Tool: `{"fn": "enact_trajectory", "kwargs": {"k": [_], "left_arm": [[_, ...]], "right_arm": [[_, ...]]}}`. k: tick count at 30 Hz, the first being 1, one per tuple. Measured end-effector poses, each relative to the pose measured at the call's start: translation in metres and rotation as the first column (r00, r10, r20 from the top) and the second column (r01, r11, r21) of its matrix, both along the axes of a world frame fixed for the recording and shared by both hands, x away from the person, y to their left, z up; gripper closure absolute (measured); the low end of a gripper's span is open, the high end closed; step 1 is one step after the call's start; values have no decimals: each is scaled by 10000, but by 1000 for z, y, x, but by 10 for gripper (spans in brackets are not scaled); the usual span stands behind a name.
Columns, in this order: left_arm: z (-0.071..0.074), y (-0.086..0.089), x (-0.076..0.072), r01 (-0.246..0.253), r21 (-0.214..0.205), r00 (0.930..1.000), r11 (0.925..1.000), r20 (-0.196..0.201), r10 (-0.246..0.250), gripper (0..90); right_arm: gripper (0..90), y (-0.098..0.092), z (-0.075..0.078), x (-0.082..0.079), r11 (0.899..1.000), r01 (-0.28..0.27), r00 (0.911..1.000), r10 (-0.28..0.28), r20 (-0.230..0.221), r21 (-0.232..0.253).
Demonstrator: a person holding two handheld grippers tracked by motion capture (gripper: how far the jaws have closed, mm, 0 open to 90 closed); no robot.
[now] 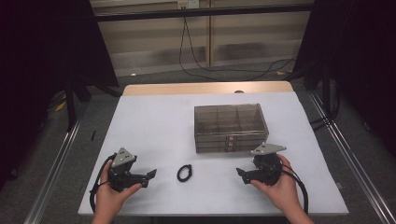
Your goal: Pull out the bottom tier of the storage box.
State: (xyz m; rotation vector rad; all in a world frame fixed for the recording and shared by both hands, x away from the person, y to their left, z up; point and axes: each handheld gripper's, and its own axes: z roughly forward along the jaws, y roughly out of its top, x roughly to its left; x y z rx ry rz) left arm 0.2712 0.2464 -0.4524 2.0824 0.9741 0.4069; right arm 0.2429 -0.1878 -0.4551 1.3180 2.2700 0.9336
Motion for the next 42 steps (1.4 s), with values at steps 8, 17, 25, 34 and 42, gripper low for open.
{"fn": "enact_trajectory", "kwargs": {"k": [8,17,25,34,42], "left_arm": [[2,-2,0,100,119,9998,9999,153,-102,73],[3,-2,-1,178,215,9996,9996,233,-183,73],[3,-3,-1,139,279,9994,9995,304,-148,73],[3,-3,-1,158,430,9990,9989,416,-176,73],[3,-3,-1,185,487,9989,9986,426,-206,73]], "right_arm": [[123,15,4,7,10000,91,9999,-91,-76,34],[126,27,3,11,9997,253,9995,-253,-162,-2],[154,36,3,15,9975,699,9973,-696,-234,124],[182,46,-1,19,9948,1015,9941,-1015,-384,-31],[184,50,-3,23,9931,1169,9924,-1169,-390,-25]]}}
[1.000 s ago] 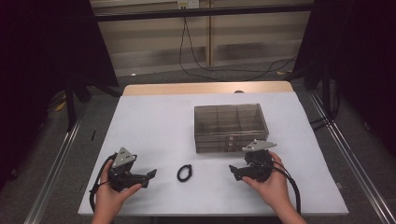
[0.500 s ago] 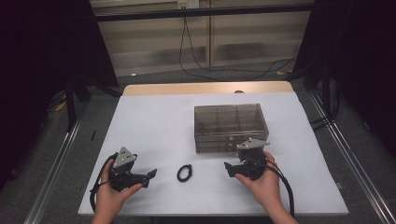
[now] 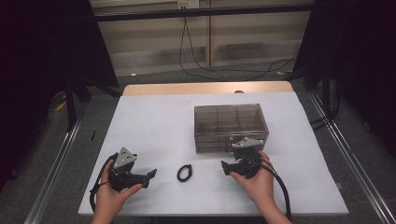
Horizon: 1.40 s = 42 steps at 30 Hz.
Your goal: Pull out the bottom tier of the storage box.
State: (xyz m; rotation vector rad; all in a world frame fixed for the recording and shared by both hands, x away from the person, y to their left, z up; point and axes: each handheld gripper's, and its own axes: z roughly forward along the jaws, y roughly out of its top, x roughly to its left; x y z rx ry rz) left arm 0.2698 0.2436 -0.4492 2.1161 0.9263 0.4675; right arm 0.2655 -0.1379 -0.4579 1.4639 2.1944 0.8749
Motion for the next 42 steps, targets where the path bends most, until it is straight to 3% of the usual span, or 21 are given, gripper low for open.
{"fn": "enact_trajectory", "kwargs": {"k": [30,42], "left_arm": [[0,-3,-1,13,112,10000,9999,62,-14,73],[-1,-4,-1,39,113,10000,9999,63,-39,76]], "right_arm": [[256,4,-4,11,9979,576,9983,-572,-125,302],[314,9,-8,13,9961,875,9961,-873,-157,117]]}}
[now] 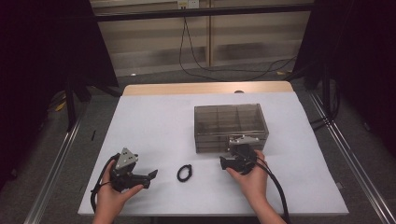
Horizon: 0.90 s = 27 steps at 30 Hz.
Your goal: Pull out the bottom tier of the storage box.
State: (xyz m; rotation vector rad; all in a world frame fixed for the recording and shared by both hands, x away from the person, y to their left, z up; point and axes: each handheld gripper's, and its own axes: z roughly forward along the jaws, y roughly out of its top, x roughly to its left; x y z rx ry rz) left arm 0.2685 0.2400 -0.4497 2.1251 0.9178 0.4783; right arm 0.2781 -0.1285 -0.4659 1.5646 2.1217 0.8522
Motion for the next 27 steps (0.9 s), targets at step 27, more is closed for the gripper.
{"fn": "enact_trajectory", "kwargs": {"k": [27], "left_arm": [[0,-2,0,111,142,9999,9998,45,-112,77]], "right_arm": [[421,4,-4,6,9967,807,9967,-807,-102,-37]]}}
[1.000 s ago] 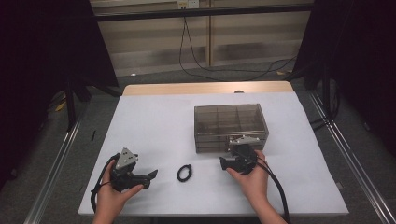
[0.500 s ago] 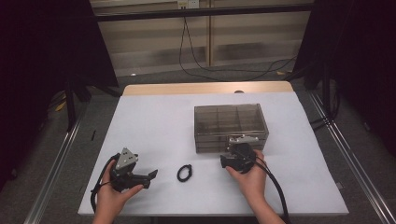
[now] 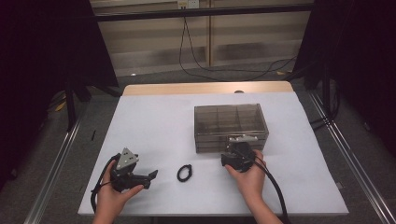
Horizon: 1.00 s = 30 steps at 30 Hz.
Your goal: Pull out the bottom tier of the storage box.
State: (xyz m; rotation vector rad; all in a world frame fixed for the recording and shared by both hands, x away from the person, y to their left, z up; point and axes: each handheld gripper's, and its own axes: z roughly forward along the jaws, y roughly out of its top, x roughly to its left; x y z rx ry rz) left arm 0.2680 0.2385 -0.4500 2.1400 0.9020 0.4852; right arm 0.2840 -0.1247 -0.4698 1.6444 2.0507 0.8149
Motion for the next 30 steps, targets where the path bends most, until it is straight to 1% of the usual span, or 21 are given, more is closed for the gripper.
{"fn": "enact_trajectory", "kwargs": {"k": [1,2,4,7,10,11,12,13,14,15,17,22,25,30], "left_arm": [[0,-1,0,-10,34,10000,10000,11,10,77],[0,-1,0,-10,34,10000,10000,11,10,77],[0,-1,-1,-3,49,10000,10000,17,3,77],[0,0,0,1,35,10000,10000,32,-1,77],[1,1,0,-52,48,10000,10000,41,52,77],[1,1,0,-78,44,10000,10000,52,78,78],[1,1,0,-49,59,10000,10000,64,49,78],[1,1,0,-85,71,9999,9999,139,84,78],[1,1,0,-85,71,9999,9999,139,84,78],[1,1,0,-105,47,9998,9999,141,104,78],[1,1,0,-110,55,9999,9999,133,109,77],[0,0,0,-90,58,9999,9999,110,90,78],[0,0,0,-80,113,9999,9999,99,79,78],[0,-1,0,-100,138,9999,9999,99,98,78]], "right_arm": [[427,1,0,0,9999,115,9999,-115,40,-50],[427,1,0,0,9999,115,9999,-115,40,-50],[435,1,1,1,9998,193,9998,-193,103,41],[430,2,1,1,9993,341,9994,-341,21,126],[431,3,1,2,9990,432,9991,-432,-35,69],[450,4,0,3,9980,625,9979,-624,-148,110],[450,4,0,3,9980,625,9979,-624,-148,110],[515,4,-1,3,9969,791,9968,-790,-102,27],[515,4,-1,3,9969,791,9968,-790,-102,27],[532,3,-1,3,9958,909,9958,-909,-115,51],[543,1,-1,4,9945,1019,9947,-1015,-172,254],[545,2,0,5,9942,1043,9943,-1037,-243,272],[547,2,0,5,9924,1172,9928,-1161,-308,364],[548,2,0,5,9920,1193,9925,-1181,-318,416]]}}
